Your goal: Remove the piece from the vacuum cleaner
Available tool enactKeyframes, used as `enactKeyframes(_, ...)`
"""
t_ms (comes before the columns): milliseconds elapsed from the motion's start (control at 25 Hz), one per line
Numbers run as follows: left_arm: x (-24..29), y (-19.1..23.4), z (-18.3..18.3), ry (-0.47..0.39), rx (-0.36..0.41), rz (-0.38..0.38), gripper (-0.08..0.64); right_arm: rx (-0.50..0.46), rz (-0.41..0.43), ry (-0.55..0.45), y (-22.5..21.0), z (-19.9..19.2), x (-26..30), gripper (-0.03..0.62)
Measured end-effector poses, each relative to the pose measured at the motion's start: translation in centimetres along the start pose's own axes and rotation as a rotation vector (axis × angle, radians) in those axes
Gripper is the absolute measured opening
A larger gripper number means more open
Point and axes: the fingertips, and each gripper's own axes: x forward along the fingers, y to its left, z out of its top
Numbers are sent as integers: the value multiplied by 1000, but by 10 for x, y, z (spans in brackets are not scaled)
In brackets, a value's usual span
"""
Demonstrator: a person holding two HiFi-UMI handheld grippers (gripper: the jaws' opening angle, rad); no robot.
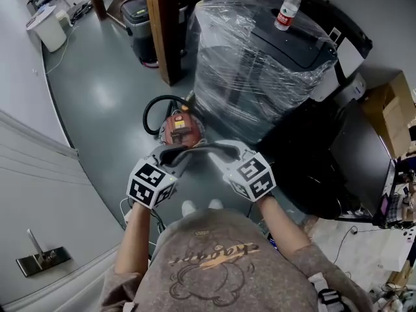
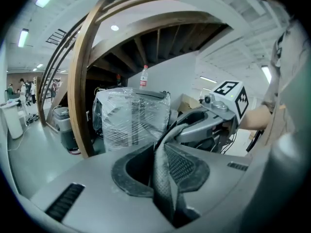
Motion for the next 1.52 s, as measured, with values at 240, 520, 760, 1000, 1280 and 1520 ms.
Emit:
enactKeyframes(240, 5, -17, -8, -29, 20, 10, 63, 40, -17, -58, 2, -16, -12, 74)
enactKeyframes(520, 14, -18, -32, -19, -4, 4, 62, 40, -7, -48, 2, -43, -2, 74)
enactKeyframes(760, 16, -18, -37, -13, -22, 7, 61, 47, -9, -41, 5, -46, -2, 74)
enactKeyframes(1000, 20, -22, -37, -1, -10, 5, 62, 54, -13, -45, 2, -51, -5, 72)
enactKeyframes(1280, 23, -24, -38, 15, 1, 6, 61, 64, -4, -40, 1, -55, -7, 67)
enactKeyframes(1520, 25, -26, -39, 19, 2, 10, 61, 76, 4, -45, 0, -59, -7, 67)
